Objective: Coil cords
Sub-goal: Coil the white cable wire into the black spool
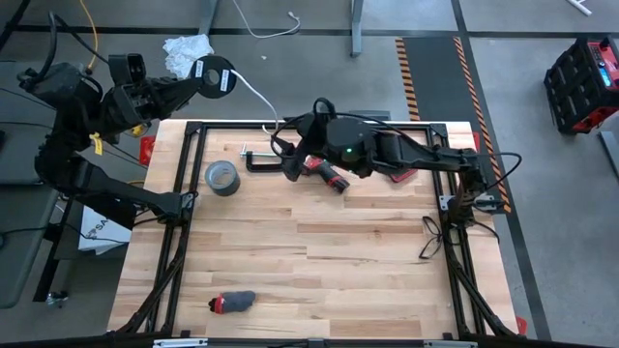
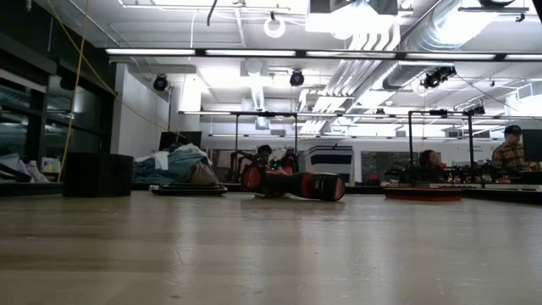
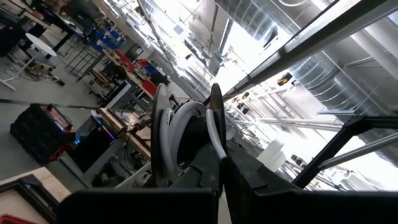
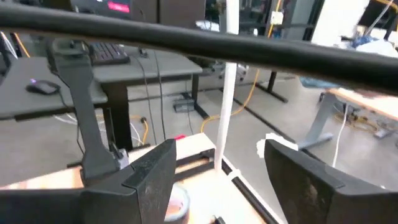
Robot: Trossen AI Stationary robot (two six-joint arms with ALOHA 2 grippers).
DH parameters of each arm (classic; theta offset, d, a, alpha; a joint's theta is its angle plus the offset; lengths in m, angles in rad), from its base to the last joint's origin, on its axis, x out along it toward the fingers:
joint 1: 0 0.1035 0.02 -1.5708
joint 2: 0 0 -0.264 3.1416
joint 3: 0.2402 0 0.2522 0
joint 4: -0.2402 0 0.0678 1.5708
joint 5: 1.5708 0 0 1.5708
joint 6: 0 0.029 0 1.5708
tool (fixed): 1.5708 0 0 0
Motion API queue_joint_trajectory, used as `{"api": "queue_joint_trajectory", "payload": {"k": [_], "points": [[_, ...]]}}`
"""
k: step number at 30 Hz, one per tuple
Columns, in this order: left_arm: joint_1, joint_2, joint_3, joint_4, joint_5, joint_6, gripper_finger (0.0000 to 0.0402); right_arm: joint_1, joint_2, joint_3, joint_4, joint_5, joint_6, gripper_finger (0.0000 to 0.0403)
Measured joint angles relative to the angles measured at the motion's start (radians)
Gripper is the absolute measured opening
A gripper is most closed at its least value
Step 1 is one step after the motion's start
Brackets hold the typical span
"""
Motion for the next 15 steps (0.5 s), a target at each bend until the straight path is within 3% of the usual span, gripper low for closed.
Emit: {"api": "queue_joint_trajectory", "payload": {"k": [11, 15], "points": [[0.0, 0.0, 0.0, 0.003, 0.007, -0.003, 0.0, -0.038, 0.035, 0.0, -0.036, 0.006, 0.038, 0.0199], [0.0, 0.0, 0.0, 0.006, 0.008, -0.002, 0.0, -0.037, 0.036, 0.0, -0.08, 0.021, 0.037, 0.0164]]}}
